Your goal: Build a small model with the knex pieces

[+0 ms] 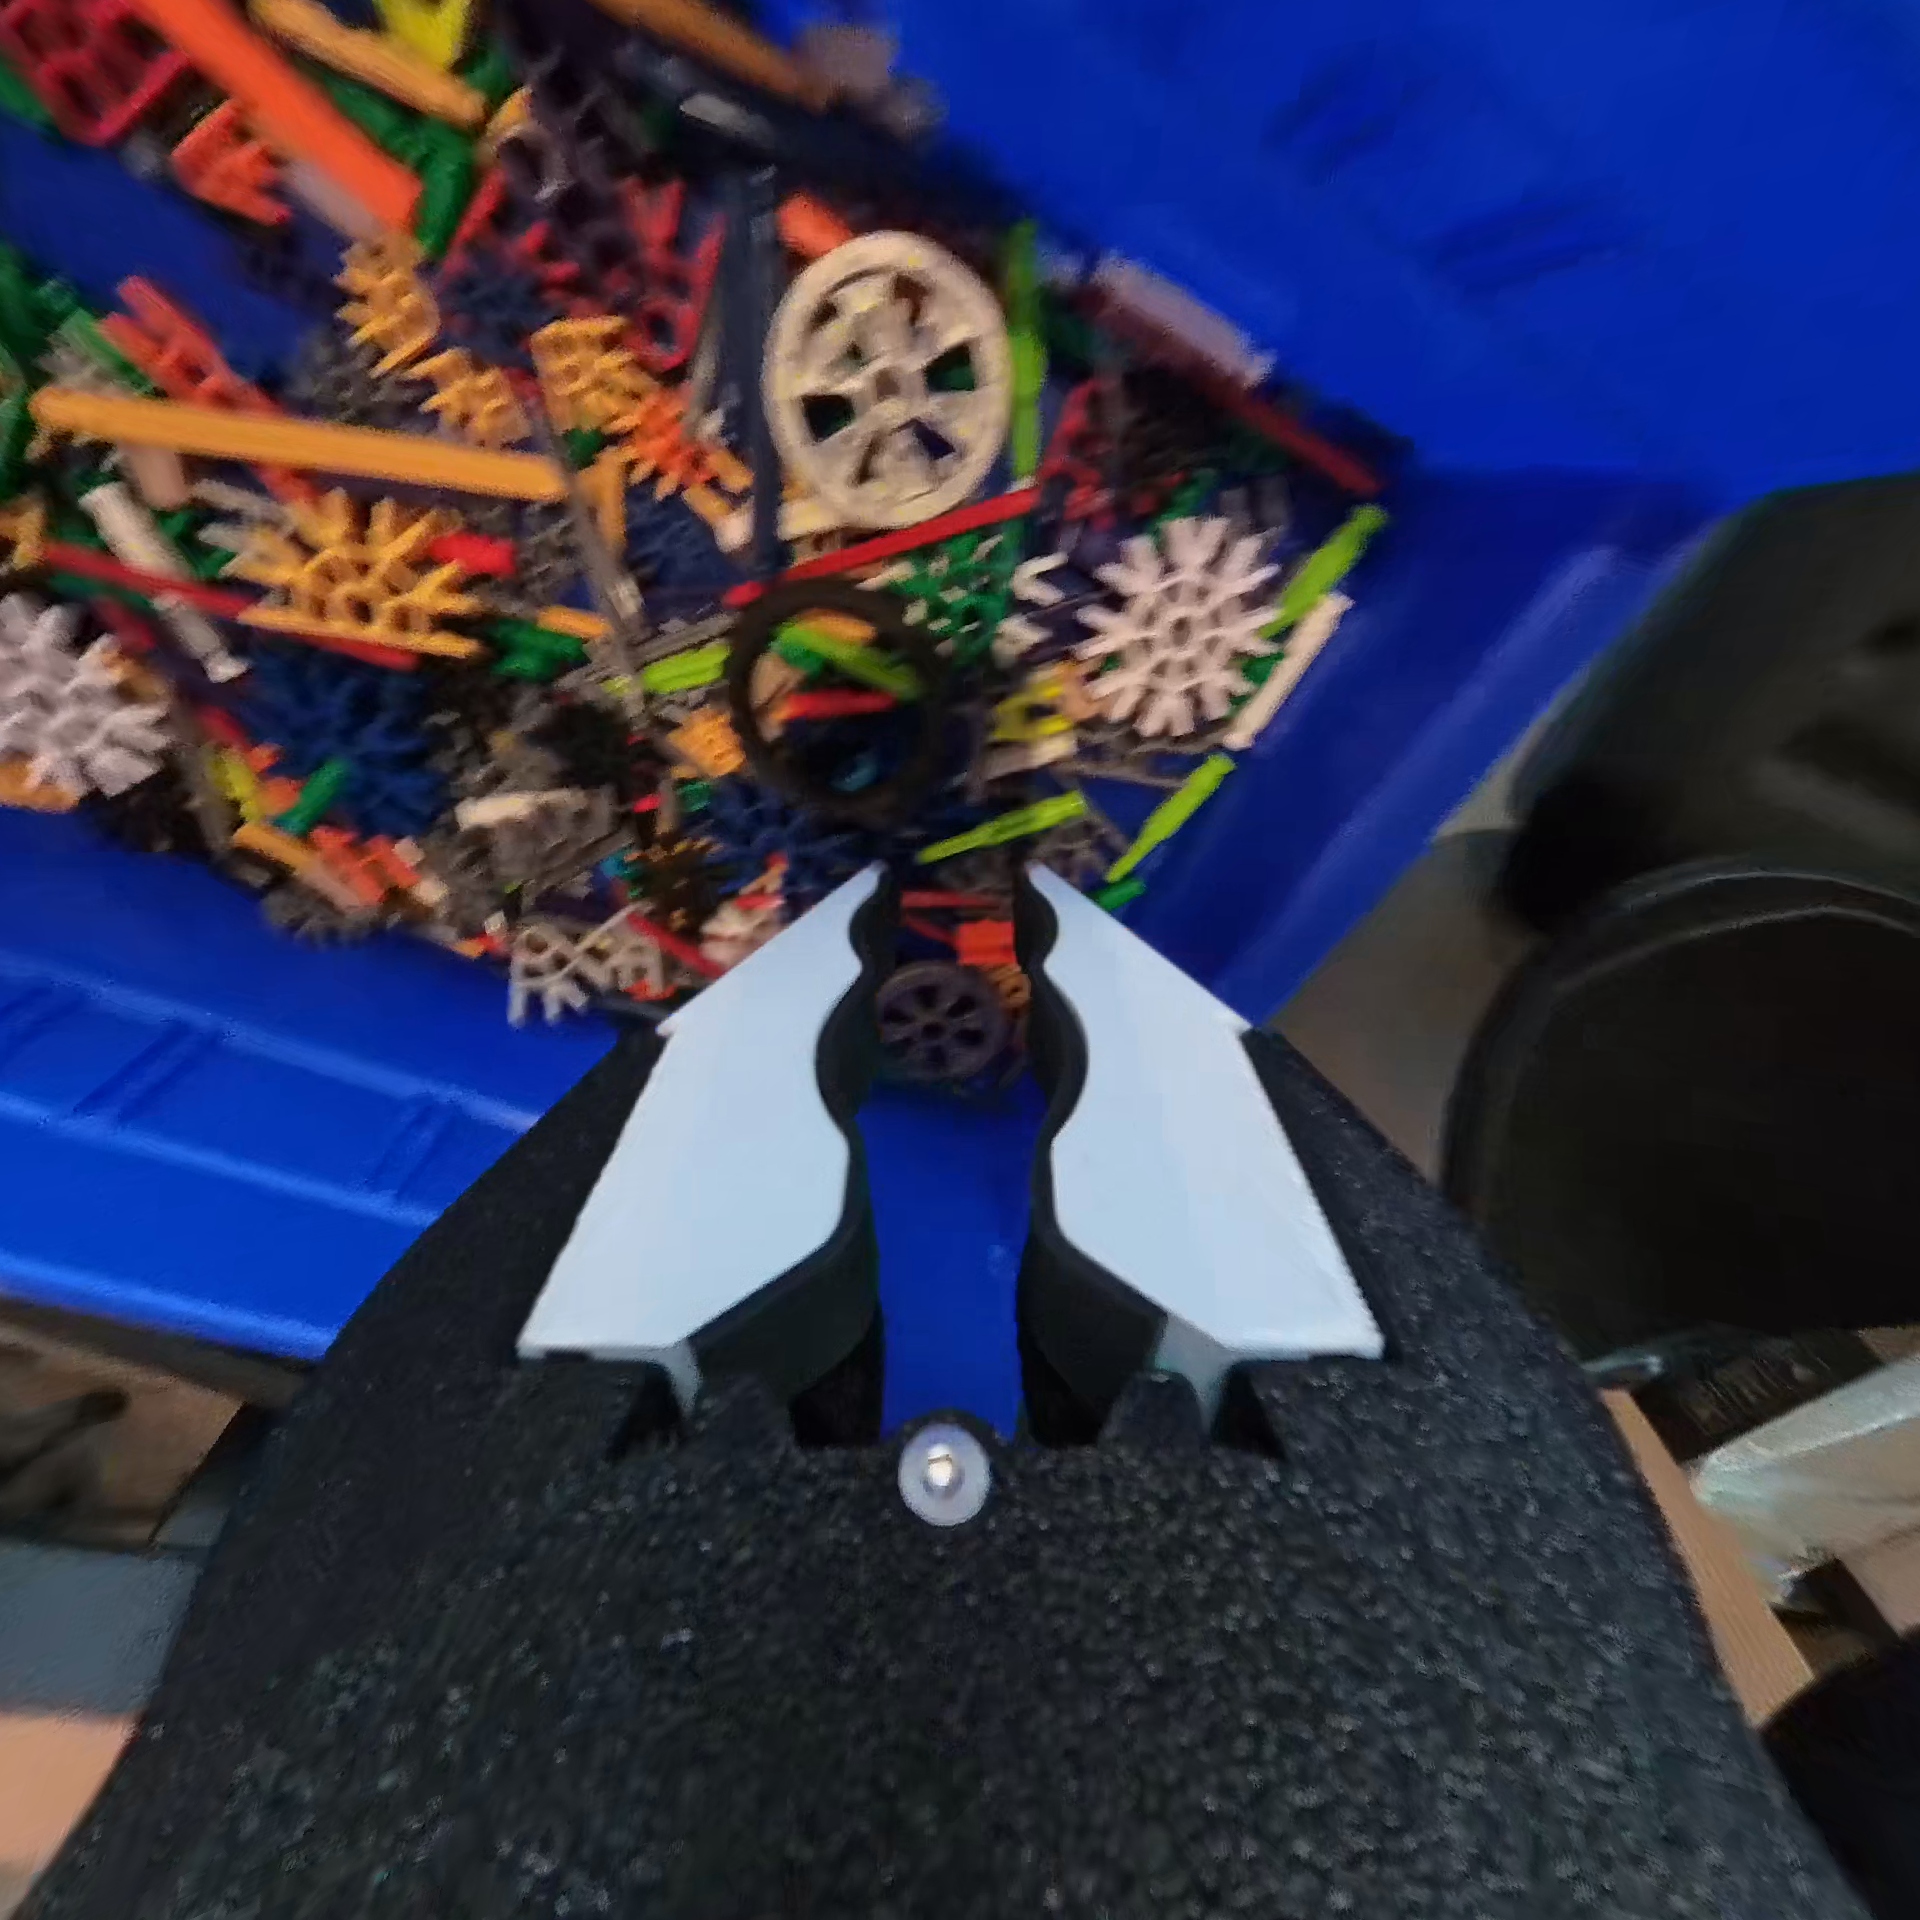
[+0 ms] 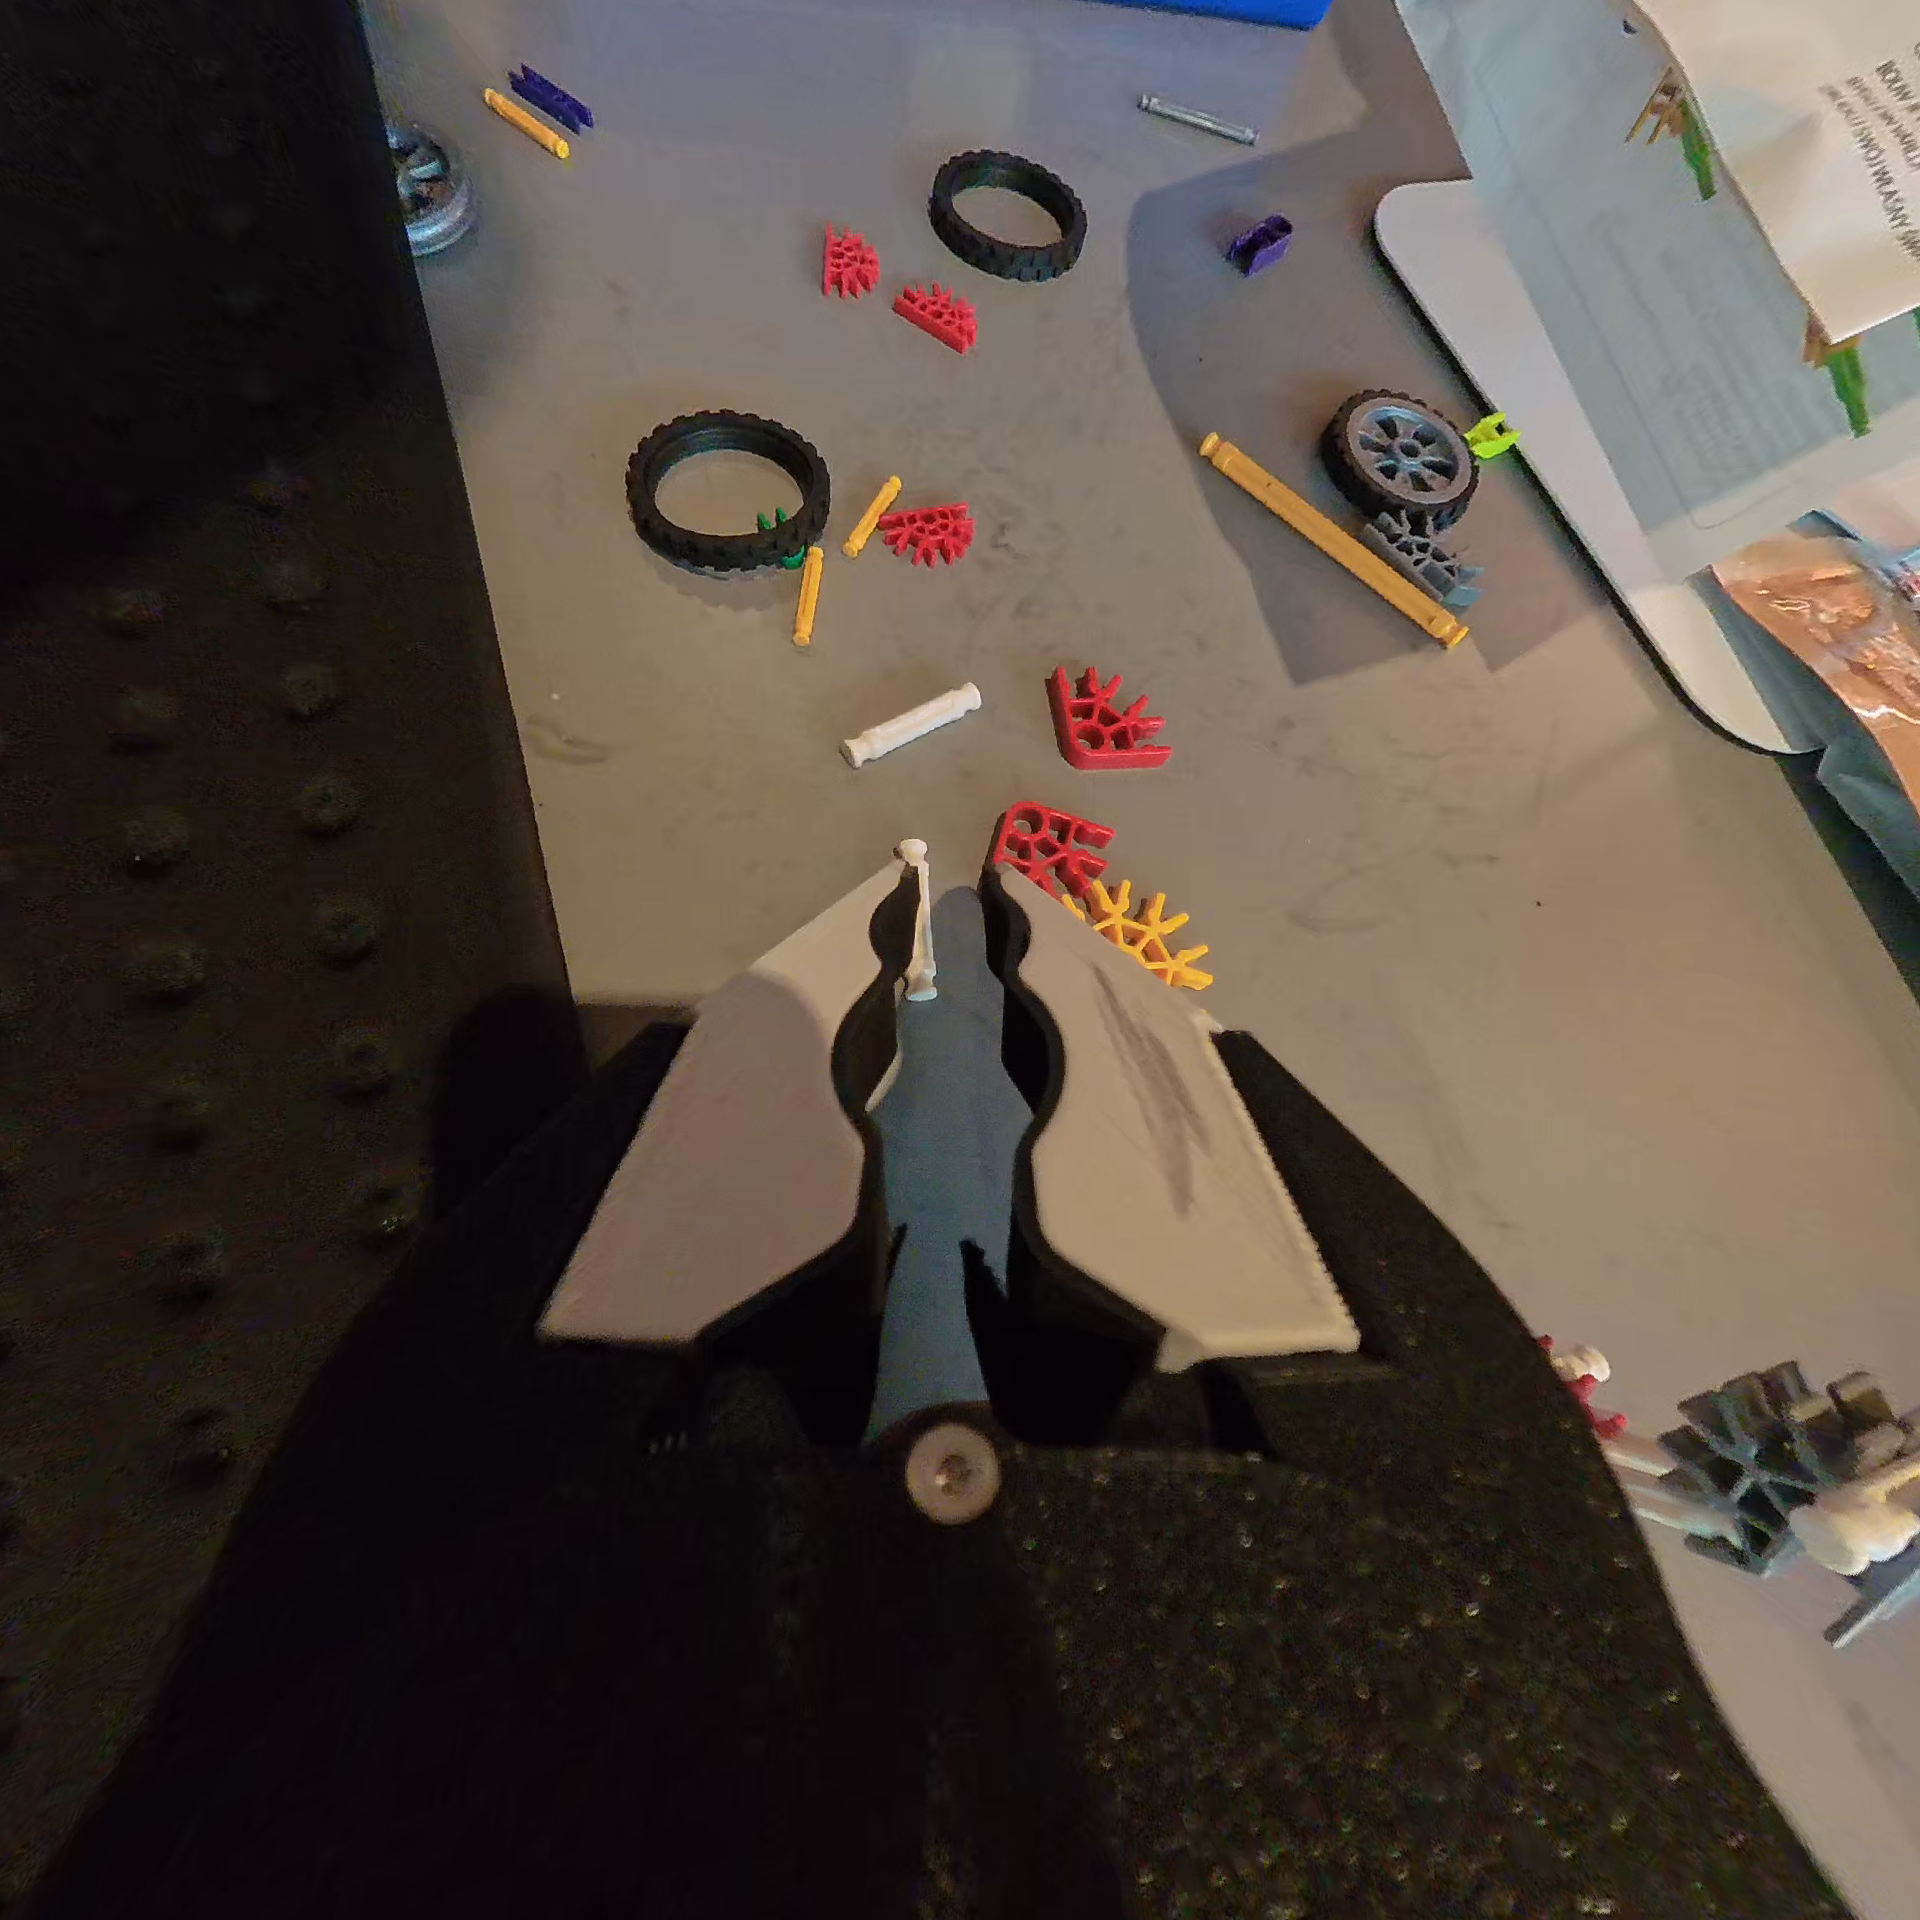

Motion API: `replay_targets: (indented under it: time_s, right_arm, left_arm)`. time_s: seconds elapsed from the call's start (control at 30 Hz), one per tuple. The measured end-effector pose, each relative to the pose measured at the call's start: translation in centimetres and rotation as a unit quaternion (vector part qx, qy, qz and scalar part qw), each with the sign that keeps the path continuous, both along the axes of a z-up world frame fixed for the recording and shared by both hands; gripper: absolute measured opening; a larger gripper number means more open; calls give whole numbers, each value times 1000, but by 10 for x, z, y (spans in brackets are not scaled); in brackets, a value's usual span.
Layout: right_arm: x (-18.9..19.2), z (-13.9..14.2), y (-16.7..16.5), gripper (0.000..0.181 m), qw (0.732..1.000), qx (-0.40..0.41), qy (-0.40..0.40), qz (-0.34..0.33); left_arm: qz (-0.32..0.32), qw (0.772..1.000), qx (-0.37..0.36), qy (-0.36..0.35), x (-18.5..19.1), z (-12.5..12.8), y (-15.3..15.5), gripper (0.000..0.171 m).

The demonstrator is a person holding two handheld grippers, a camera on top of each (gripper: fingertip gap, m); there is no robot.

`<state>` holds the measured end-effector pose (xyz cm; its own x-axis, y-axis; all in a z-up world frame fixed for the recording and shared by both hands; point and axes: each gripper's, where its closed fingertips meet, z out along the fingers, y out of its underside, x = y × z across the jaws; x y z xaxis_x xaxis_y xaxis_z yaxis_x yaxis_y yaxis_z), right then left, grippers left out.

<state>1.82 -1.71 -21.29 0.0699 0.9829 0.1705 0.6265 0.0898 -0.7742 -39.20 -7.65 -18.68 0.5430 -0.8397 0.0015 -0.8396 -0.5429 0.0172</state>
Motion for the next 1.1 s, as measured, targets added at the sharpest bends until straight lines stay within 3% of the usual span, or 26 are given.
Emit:
replay_targets:
  time_s: [0.2,0.33,0.5,0.9,1.1]
  right_arm:
    - [0,-3,1,12,1000,0,-10,-3]
    - [0,-5,2,12,1000,3,-17,-5]
    - [0,-6,2,12,1000,3,-20,-7]
    - [0,-3,3,12,1000,2,-9,-7]
    - [1,-1,3,12,1000,1,-2,-5]
  left_arm:
    - [-26,999,-2,-32,24,-19,-13,21]
    - [-8,1000,9,-16,16,-33,-9,27]
    - [20,998,52,11,4,-32,7,38]
    - [56,997,32,-32,4,-38,2,20]
    - [50,997,62,-17,1,-38,2,5]
